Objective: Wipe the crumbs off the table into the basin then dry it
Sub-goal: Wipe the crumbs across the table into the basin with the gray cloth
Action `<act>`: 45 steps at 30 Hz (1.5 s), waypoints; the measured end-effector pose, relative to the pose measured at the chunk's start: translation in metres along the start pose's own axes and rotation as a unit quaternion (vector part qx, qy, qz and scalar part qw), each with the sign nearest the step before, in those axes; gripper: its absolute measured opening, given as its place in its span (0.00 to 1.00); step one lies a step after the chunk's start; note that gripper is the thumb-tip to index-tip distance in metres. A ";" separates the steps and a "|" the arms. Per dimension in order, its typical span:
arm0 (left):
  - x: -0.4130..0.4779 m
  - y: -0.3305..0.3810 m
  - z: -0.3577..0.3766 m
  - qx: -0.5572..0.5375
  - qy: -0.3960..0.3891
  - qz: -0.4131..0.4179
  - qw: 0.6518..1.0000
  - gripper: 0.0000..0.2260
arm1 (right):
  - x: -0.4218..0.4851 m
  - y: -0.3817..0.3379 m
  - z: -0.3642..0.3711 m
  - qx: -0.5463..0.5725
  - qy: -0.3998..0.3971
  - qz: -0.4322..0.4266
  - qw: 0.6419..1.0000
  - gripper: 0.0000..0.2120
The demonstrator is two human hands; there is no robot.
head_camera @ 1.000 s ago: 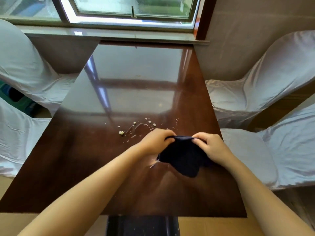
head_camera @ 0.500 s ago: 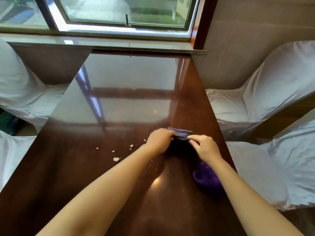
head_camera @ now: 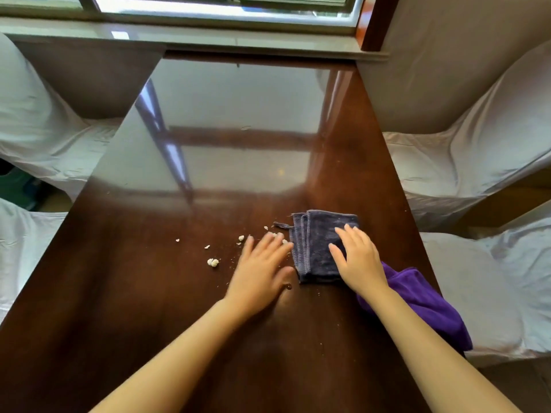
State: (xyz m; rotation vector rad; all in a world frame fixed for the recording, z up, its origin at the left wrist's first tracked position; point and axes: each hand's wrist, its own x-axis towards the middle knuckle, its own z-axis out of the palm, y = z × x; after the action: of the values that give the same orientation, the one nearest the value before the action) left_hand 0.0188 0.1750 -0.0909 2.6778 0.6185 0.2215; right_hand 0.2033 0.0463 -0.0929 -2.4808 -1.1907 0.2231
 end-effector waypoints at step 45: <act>-0.077 -0.237 -0.041 0.136 0.055 -0.379 0.914 0.25 | 0.110 -0.207 0.143 -0.140 -0.116 -0.202 0.962 0.31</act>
State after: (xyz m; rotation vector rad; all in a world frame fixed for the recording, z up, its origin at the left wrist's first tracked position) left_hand -0.1521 0.3504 -0.1526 2.4455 1.7625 0.0661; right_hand 0.0811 0.2876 -0.1392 -2.4146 -1.9129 0.2503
